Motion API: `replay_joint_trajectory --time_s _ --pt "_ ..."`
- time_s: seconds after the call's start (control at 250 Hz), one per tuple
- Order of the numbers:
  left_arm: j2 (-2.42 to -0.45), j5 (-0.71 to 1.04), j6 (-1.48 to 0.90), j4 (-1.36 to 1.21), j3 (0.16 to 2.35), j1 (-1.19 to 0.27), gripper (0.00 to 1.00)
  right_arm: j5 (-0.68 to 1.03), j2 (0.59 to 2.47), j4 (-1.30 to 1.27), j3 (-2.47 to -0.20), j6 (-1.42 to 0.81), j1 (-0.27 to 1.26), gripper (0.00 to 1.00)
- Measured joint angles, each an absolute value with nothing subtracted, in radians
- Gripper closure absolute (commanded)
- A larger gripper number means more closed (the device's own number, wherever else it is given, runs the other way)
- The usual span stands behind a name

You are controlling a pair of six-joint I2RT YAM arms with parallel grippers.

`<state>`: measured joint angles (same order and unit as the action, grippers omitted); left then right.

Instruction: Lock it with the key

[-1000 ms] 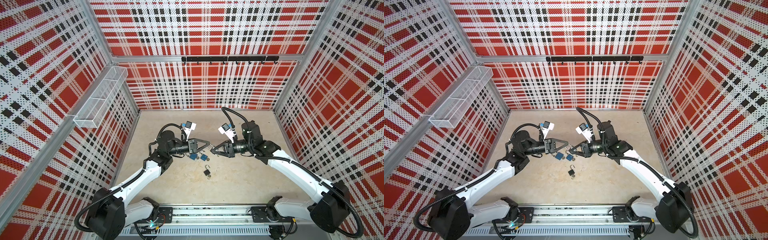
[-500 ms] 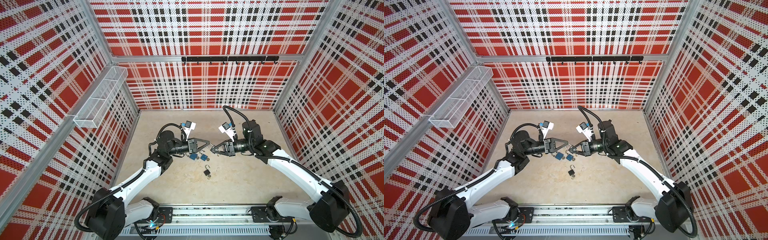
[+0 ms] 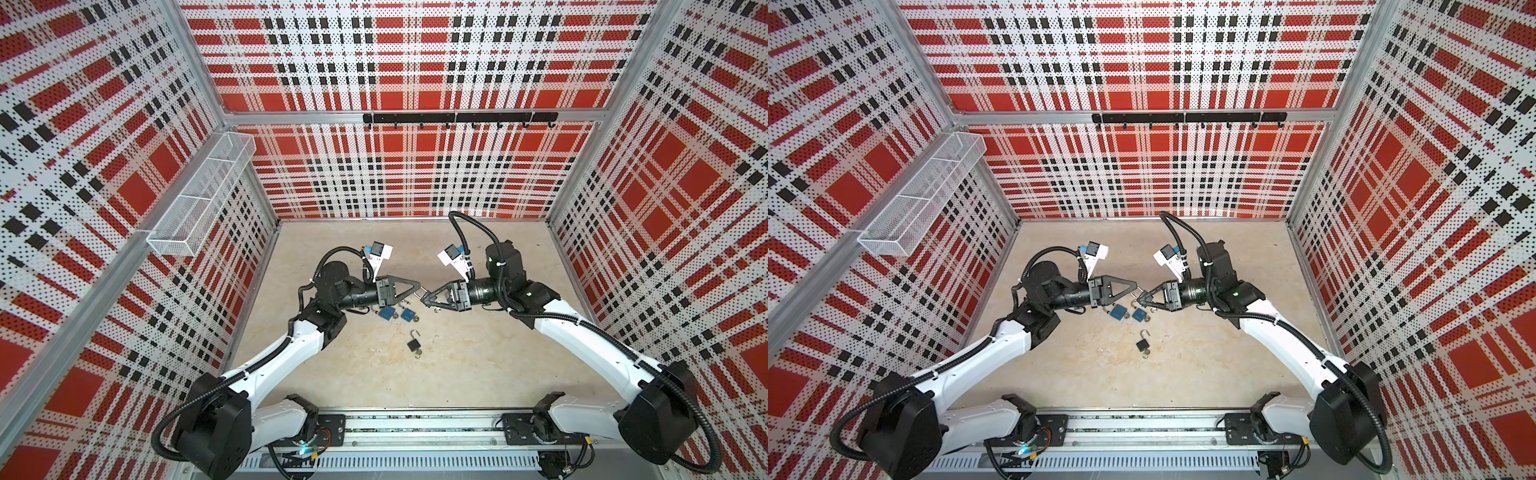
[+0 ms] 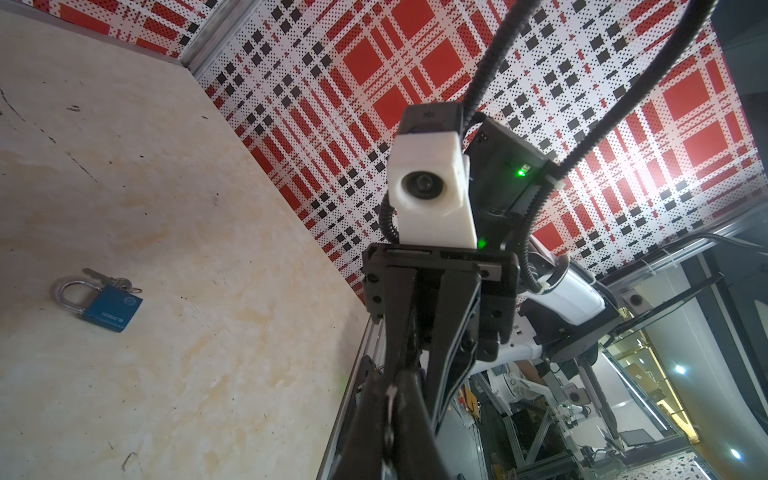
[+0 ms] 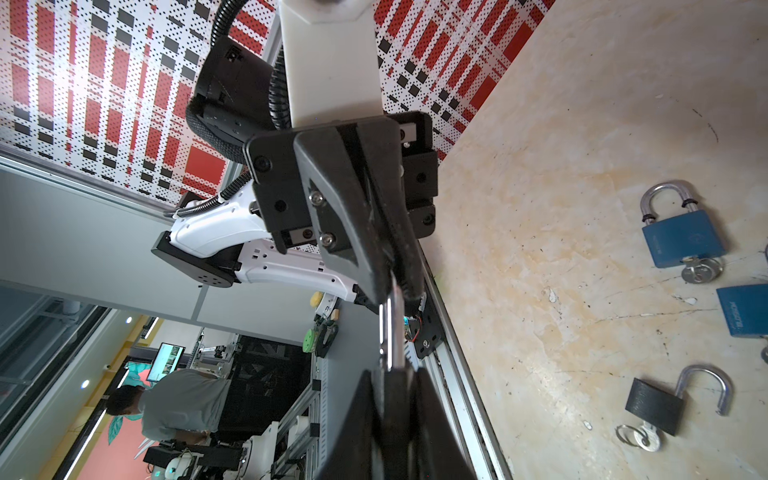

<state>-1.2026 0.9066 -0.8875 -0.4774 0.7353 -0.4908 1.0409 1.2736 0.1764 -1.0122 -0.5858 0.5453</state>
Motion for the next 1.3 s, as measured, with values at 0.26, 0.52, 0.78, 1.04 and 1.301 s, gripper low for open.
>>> replay_joint_trajectory --time_s 0.26,0.52,0.78,1.04,1.301 --pt "-1.204 0.866 -0.887 -0.484 0.726 -0.509 1.0 1.06 1.283 0.146 -0.998 -0.622 0.537 1.0" --pt "-1.202 0.825 -0.889 -0.5 0.715 -0.527 1.0 1.065 1.283 0.137 -0.994 -0.644 0.532 1.0" --pt "-1.185 0.765 -0.894 -0.517 0.689 -0.551 1.0 1.069 1.283 0.131 -0.987 -0.655 0.528 1.0" --pt "-1.166 0.689 -0.912 -0.532 0.666 -0.587 1.0 1.076 1.283 0.126 -0.983 -0.671 0.52 1.0" --pt "-1.15 0.606 -0.921 -0.539 0.654 -0.628 1.0 1.097 1.283 0.119 -0.981 -0.678 0.509 1.0"
